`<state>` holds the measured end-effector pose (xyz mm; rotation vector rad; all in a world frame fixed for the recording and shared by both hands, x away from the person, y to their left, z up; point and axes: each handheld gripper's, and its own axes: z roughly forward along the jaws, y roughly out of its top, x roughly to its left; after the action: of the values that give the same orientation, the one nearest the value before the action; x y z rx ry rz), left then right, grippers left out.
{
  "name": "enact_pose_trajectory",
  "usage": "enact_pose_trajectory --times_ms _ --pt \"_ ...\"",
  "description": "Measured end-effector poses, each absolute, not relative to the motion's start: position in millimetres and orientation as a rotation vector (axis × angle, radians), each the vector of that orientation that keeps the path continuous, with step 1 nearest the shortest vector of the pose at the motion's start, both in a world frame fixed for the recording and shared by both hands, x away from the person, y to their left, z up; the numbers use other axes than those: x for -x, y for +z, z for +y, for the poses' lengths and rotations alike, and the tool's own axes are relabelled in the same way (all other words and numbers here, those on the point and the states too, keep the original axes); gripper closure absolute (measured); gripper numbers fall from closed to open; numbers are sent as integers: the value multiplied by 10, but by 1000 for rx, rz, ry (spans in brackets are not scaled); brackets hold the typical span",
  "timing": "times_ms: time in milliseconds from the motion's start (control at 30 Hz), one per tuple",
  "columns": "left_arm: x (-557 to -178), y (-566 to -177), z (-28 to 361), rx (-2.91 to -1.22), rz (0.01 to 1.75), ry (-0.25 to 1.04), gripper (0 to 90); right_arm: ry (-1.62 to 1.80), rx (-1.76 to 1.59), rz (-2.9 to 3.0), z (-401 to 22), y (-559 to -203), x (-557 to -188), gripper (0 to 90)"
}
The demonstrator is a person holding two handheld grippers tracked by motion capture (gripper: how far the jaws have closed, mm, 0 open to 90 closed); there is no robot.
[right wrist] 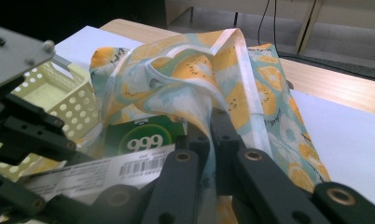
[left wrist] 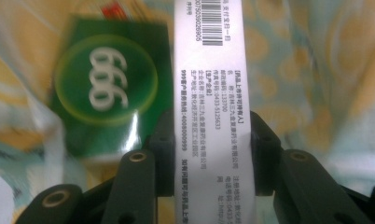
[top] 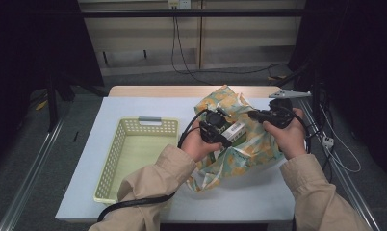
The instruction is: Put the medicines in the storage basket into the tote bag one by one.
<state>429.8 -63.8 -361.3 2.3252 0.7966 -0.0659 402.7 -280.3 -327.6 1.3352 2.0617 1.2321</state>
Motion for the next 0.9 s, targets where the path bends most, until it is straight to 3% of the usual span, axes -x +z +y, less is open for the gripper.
enact_pose_trajectory --times_ms 100,133,167,433,800,900 --pt "-4335 -3600 -695 -2277 725 -6 608 1229 -1335 2054 -2803 -3251 -4034 890" --pt "-4336 -3605 -716 -2271 733 12 529 1228 -1336 2052 -2801 -3247 -4035 890" --pt "-4331 -3604 -714 -2270 739 5 369 1225 -1336 2056 -2797 -3246 -4038 890" --pt "-4151 -3525 -395 -2238 684 -107 148 1218 -1346 2067 -2793 -3327 -4056 890" --pt "-3795 -3678 -224 -2255 569 -243 109 1178 -1361 2060 -2784 -3337 -4112 890" --pt "-3771 -3756 -235 -2331 588 -211 117 1180 -1364 2055 -2792 -3328 -4118 891"
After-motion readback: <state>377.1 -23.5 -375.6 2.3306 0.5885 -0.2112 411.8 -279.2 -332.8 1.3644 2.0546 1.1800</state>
